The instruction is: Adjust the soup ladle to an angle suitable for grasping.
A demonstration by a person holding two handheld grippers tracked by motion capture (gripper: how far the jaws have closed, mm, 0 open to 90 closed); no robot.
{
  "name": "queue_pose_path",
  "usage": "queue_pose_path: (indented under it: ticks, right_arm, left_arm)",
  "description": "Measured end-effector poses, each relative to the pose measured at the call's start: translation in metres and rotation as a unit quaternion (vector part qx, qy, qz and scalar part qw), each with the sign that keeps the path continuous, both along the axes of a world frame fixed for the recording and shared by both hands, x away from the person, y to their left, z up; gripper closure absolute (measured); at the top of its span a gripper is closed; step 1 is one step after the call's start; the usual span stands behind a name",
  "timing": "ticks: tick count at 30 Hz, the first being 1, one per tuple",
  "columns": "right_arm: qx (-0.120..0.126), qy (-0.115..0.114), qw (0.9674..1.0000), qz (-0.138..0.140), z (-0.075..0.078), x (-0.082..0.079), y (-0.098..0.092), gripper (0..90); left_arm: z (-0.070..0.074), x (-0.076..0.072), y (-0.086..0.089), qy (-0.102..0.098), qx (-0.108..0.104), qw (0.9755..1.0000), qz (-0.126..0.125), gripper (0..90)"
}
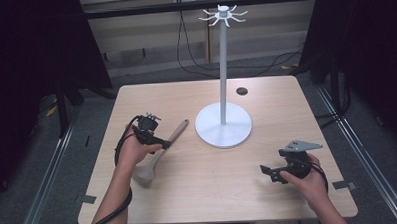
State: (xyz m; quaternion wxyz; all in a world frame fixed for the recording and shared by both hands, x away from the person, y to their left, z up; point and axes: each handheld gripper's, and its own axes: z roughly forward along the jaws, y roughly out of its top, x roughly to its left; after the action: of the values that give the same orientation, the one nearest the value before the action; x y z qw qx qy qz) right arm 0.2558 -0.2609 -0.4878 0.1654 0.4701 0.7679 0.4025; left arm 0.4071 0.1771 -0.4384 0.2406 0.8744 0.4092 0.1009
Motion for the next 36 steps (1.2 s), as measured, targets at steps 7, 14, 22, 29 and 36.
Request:
queue_pose_path:
  ticks: [7, 14, 22, 29, 36]
  right_arm:
    - [0.001, 0.001, 1.0000, 0.003, -0.001, 0.001, 0.000, 4.1]
    - [0.004, 0.002, 1.0000, 0.002, 0.000, 0.000, -0.001, 4.1]
    - [0.004, 0.000, 1.0000, 0.005, 0.001, 0.000, 0.000, 4.1]
    - [0.002, 0.000, 1.0000, 0.005, 0.000, 0.000, 0.001, 4.1]
    - [0.001, 0.001, 1.0000, 0.007, 0.000, 0.000, 0.002, 4.1]
  left_arm:
    - [-0.010, 0.011, -0.012, 0.024, 0.021, 0.9995, -0.007, 27.5]
    - [-0.022, 0.021, -0.019, 0.039, 0.042, 0.9983, -0.010, 37.2]
    - [-0.030, 0.023, -0.023, 0.059, 0.069, 0.9957, -0.021, 49.5]
    - [-0.034, 0.025, -0.025, 0.074, 0.080, 0.9938, -0.023, 58.7]
    - [-0.032, 0.028, -0.028, 0.094, 0.077, 0.9923, -0.026, 72.5]
